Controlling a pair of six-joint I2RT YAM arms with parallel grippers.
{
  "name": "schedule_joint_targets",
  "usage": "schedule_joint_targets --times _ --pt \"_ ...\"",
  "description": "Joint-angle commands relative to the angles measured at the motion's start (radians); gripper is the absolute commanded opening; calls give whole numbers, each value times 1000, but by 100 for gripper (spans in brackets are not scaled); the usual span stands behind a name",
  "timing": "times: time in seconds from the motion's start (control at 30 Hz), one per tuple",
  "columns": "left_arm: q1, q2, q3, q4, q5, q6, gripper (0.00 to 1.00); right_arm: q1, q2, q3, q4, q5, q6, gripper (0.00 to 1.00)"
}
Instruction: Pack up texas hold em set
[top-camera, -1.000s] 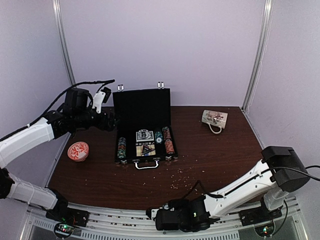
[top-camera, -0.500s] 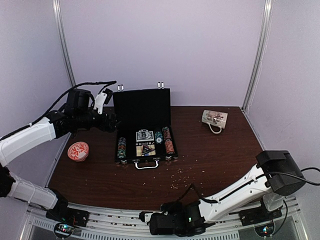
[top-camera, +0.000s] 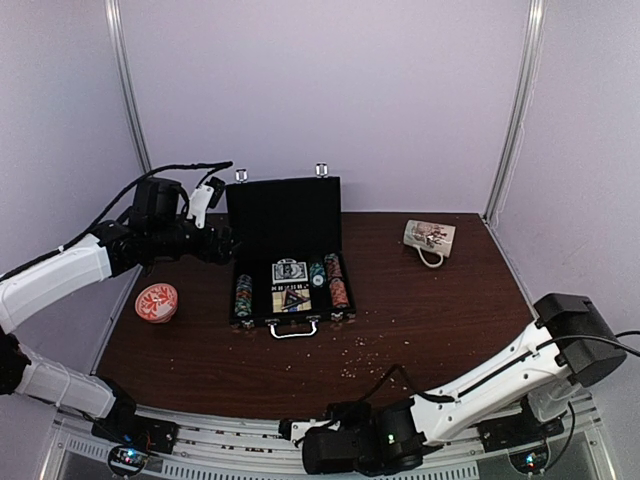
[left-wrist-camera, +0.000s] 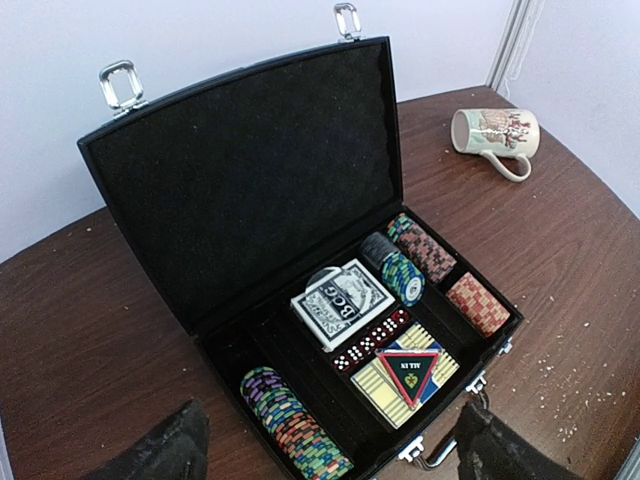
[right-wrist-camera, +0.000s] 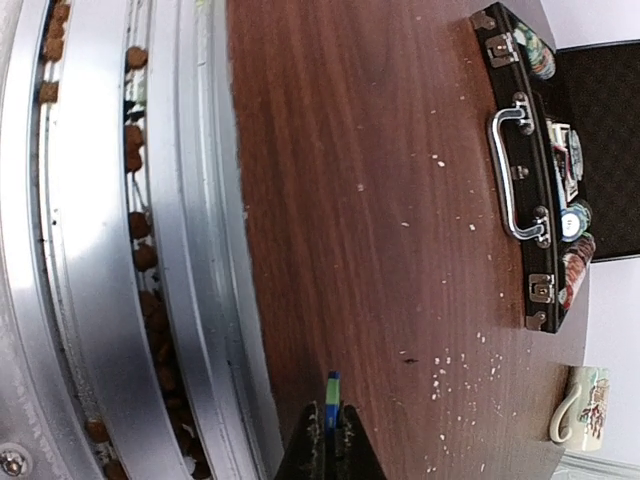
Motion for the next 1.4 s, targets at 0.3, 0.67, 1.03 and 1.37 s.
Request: schedule_joint_targets --times 0.3,0.67,1.03,1.37 --pt "7 -111 -37 46 -49 -7 87 -355 -308 -147 426 -151 172 0" --pt "6 -147 -43 51 -46 -7 87 -698 -78 15 603 -551 103 0" --pt "6 -146 -42 52 -41 -5 87 -793 180 265 496 -589 8 0" --pt "6 -147 -41 50 -24 -5 87 -824 296 406 371 -566 -53 0"
